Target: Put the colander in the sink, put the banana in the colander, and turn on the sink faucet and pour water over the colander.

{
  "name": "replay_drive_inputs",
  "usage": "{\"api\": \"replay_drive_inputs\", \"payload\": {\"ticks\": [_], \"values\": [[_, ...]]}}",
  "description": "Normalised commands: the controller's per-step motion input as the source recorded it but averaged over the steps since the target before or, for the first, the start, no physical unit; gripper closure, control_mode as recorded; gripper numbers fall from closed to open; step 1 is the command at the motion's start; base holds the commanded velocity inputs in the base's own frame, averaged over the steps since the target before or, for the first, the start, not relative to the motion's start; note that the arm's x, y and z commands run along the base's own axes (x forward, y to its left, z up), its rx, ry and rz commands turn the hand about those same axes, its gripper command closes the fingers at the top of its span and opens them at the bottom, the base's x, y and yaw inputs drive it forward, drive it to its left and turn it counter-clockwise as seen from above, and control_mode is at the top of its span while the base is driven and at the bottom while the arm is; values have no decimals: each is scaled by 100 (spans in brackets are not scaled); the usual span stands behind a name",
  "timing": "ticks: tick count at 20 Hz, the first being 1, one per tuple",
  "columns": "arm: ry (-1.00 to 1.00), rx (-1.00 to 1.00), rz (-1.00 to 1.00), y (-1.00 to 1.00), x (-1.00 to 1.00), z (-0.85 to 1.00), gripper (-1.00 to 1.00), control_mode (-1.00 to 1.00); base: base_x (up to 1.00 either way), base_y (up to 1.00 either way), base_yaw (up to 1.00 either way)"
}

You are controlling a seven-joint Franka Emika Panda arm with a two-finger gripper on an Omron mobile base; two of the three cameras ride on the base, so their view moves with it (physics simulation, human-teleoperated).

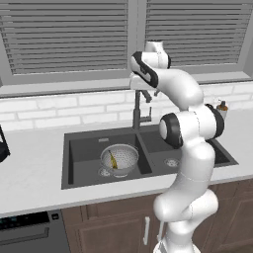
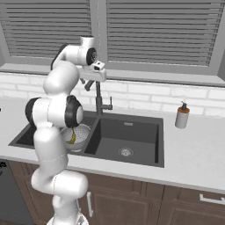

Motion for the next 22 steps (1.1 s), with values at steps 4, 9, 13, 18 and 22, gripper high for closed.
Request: {"api": "replay_drive_inputs", "payload": {"ticks": [4, 9, 13, 18, 22], "values": [[12, 0, 3, 3, 1, -5, -100, -100, 0, 0, 0], [1, -1, 0, 5, -30, -3, -100, -100, 0, 0, 0], [0, -2, 0, 6, -41, -5, -100, -100, 0, 0, 0], [0, 0, 0, 1, -29, -16, -100, -100, 0, 0, 0], [-4, 0, 0, 0, -9, -19, -100, -100, 0, 0, 0]]}}
